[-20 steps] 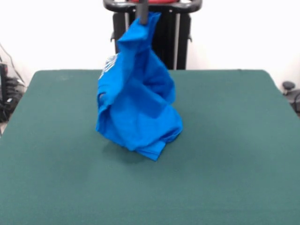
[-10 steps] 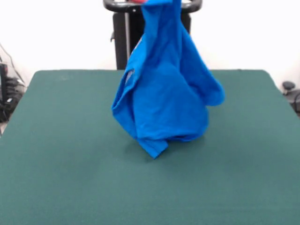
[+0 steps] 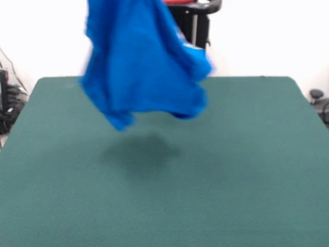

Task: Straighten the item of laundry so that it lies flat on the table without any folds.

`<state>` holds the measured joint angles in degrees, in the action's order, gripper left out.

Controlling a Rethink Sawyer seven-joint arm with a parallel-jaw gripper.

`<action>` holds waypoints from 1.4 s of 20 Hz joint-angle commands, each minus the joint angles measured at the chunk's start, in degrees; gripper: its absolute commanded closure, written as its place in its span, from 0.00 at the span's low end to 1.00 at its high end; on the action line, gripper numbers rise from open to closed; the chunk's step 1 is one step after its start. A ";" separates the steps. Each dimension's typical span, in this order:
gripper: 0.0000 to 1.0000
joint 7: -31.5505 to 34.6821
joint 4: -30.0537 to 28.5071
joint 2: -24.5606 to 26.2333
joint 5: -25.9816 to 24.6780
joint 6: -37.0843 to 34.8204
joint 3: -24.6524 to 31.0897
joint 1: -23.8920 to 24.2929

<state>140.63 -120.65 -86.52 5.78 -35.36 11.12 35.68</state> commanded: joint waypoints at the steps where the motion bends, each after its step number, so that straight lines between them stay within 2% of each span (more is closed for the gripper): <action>1: 1.00 -37.46 -12.12 -3.59 5.42 -7.44 1.58 3.59; 7: 1.00 -45.06 -14.18 -1.13 6.21 -2.64 0.78 6.63; 11: 1.00 -42.90 -16.32 2.48 6.41 6.90 3.36 5.96; 13: 1.00 -38.30 -15.65 3.72 2.79 9.97 3.46 4.41; 15: 1.00 -34.78 -14.03 4.55 -3.32 11.25 2.88 2.81; 17: 1.00 -36.52 -14.06 5.71 -6.83 15.02 4.25 3.02; 20: 1.00 -42.25 -17.19 8.30 -6.65 20.29 11.59 7.91; 22: 1.00 -44.22 -18.82 8.82 -5.96 18.62 14.92 10.71; 24: 1.00 -47.02 -19.23 7.94 -4.48 12.95 15.70 12.10; 28: 1.00 -45.54 -15.14 6.91 -7.51 -4.94 12.43 11.01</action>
<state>109.96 -130.07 -82.57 0.79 -22.32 18.56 47.62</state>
